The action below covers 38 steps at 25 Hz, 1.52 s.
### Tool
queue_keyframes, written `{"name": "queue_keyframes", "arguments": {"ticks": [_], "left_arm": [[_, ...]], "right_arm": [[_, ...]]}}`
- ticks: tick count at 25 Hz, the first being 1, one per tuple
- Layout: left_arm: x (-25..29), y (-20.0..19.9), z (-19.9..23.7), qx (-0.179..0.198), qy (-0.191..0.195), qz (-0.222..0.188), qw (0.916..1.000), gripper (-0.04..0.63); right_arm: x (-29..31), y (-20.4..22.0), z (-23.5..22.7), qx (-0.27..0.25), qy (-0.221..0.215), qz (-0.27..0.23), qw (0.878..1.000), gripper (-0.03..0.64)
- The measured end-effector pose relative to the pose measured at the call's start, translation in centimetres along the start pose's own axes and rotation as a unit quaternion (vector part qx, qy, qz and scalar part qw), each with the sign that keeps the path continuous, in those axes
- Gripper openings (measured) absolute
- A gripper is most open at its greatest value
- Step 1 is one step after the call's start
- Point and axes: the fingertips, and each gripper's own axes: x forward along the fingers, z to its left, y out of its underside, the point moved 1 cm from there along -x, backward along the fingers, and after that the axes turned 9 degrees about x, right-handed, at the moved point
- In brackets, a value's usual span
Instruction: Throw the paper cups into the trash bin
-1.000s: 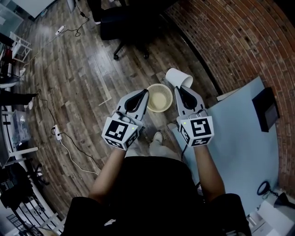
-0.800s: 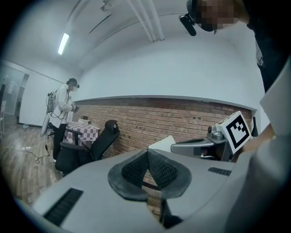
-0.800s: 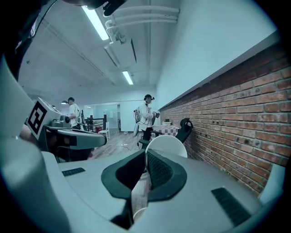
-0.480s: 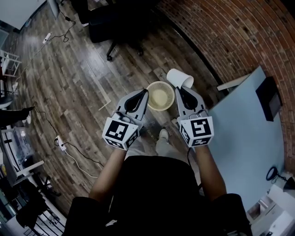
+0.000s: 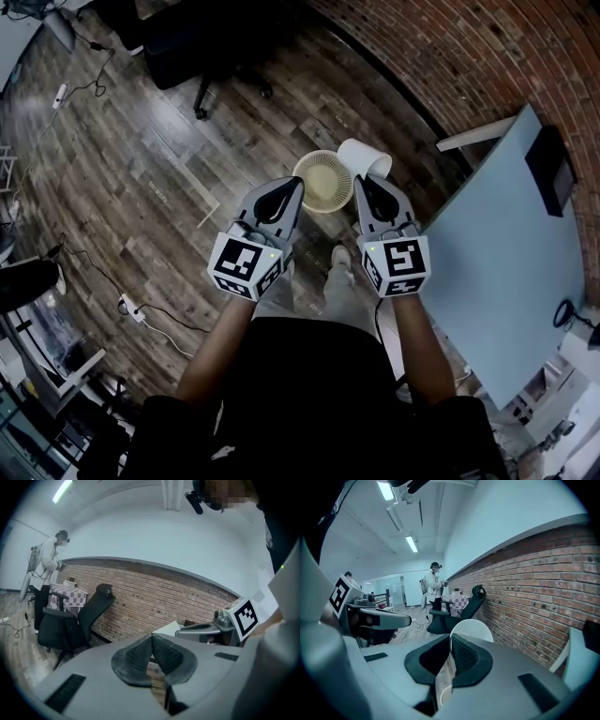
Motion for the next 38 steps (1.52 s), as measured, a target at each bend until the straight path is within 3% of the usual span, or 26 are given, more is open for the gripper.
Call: {"name": "queue_keyframes", "arguments": {"ticks": [10,19,34,38], "left_arm": [[0.0,4.3,4.2,-0.005,0.052,0.031,0.9982,0.009],[1.9,10.5,5.4,0.007,0.095,0.068,0.9931,0.009],[5.9,23.7,4.1,-0.018,0.138,0.133,0.9814,0.009],[7.2,26.9,5.2,-0.026,0.131,0.143,0.9808,0.009]], "right_arm": [[3.2,6.1,0.2,0.037,0.065,0.053,0.996,0.017],[5.3,14.9,-1.1,0.078,0.106,0.097,0.987,0.017],[10.7,29.4,-4.6,0.096,0.122,0.179,0.972,0.017],[12.5,33.8,-5.3,0.103,0.123,0.208,0.965,0.017]]}}
